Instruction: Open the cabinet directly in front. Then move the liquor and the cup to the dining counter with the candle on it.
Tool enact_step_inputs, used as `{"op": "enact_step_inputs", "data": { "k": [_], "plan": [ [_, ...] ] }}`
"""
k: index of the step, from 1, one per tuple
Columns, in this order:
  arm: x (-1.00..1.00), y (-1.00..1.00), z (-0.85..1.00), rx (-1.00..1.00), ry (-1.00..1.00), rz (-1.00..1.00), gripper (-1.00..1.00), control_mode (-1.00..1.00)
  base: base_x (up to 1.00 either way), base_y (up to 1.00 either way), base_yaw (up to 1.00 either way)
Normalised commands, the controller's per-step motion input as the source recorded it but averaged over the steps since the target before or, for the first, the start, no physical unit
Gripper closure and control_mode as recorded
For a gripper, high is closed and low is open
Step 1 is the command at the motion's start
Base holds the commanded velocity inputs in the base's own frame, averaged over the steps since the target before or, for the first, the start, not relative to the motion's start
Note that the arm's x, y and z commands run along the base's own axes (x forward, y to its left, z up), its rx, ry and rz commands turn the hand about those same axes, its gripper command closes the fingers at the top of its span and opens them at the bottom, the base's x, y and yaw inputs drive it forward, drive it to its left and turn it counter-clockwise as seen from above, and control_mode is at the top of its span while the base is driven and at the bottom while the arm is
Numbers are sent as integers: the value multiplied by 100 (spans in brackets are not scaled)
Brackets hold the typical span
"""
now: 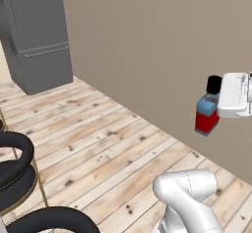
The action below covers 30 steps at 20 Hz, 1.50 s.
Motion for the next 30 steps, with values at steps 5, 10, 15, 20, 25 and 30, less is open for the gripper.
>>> {"op": "enact_step_inputs", "data": {
  "k": [5, 10, 15, 20, 25, 30],
  "plan": [
    [0, 0, 0, 0, 0, 0, 100, 100, 64, 7, 4],
    [0, 0, 0, 0, 0, 0, 100, 100, 65, 18, 20],
    [0, 0, 0, 0, 0, 0, 100, 100, 74, 6, 31],
    [0, 0, 0, 0, 0, 0, 100, 100, 76, 0, 37],
    [0, 0, 0, 0, 0, 0, 100, 100, 87, 0, 45],
    [0, 0, 0, 0, 0, 0, 100, 100, 97, 0, 49]
  ]
}}
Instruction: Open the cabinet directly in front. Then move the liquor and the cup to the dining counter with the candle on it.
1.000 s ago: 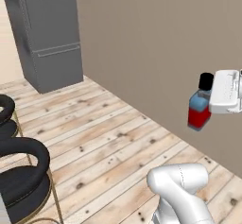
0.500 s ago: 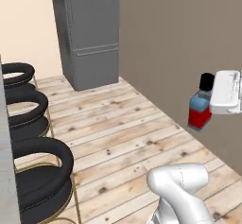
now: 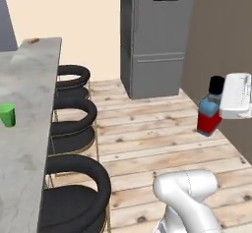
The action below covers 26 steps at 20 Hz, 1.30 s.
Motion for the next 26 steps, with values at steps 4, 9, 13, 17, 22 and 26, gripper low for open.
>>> {"op": "enact_step_inputs", "data": {
  "k": [4, 9, 13, 17, 22, 26],
  "plan": [
    [0, 0, 0, 0, 0, 0, 100, 100, 99, 0, 49],
    [0, 0, 0, 0, 0, 0, 100, 100, 68, 0, 55],
    [0, 0, 0, 0, 0, 0, 100, 100, 14, 1, 64],
    [0, 0, 0, 0, 0, 0, 100, 100, 19, 1, 67],
    [0, 0, 0, 0, 0, 0, 100, 100, 38, 0, 67],
    [0, 0, 0, 0, 0, 0, 100, 100, 43, 0, 64]
  ]
}}
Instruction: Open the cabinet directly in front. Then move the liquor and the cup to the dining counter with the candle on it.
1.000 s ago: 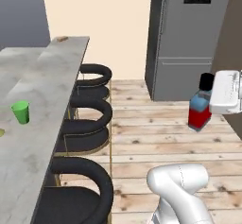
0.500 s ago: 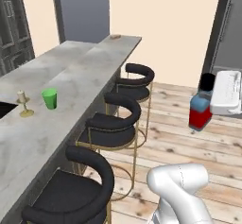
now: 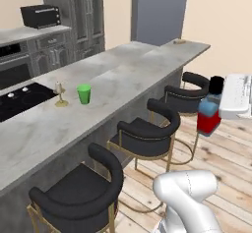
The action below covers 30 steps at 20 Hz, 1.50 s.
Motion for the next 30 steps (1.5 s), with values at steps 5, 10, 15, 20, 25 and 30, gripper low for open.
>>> {"op": "enact_step_inputs", "data": {
  "k": [5, 10, 15, 20, 25, 30],
  "plan": [
    [0, 0, 0, 0, 0, 0, 100, 100, 42, 0, 60],
    [0, 0, 0, 0, 0, 0, 100, 100, 41, 0, 44],
    [0, 0, 0, 0, 0, 0, 100, 100, 48, 0, 33],
    [0, 0, 0, 0, 0, 0, 100, 100, 57, 0, 37],
    [0, 0, 0, 0, 0, 0, 100, 100, 57, 0, 38],
    [0, 0, 0, 0, 0, 0, 100, 100, 65, 0, 35]
  ]
}}
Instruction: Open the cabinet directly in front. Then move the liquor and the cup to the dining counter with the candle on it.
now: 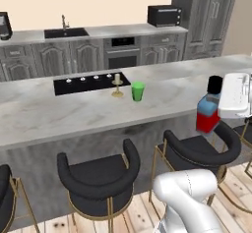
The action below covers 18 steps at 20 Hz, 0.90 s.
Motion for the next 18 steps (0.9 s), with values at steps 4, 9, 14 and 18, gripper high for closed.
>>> {"op": "enact_step_inputs", "data": {
  "k": [4, 9, 14, 18],
  "plan": [
    [0, 0, 0, 0, 0, 0, 100, 100, 87, 0, 24],
    [0, 0, 0, 0, 0, 0, 100, 100, 100, -3, 10],
    [0, 0, 0, 0, 0, 0, 100, 100, 100, -33, 0],
    [0, 0, 0, 0, 0, 0, 100, 100, 91, -79, 0]
  ]
}}
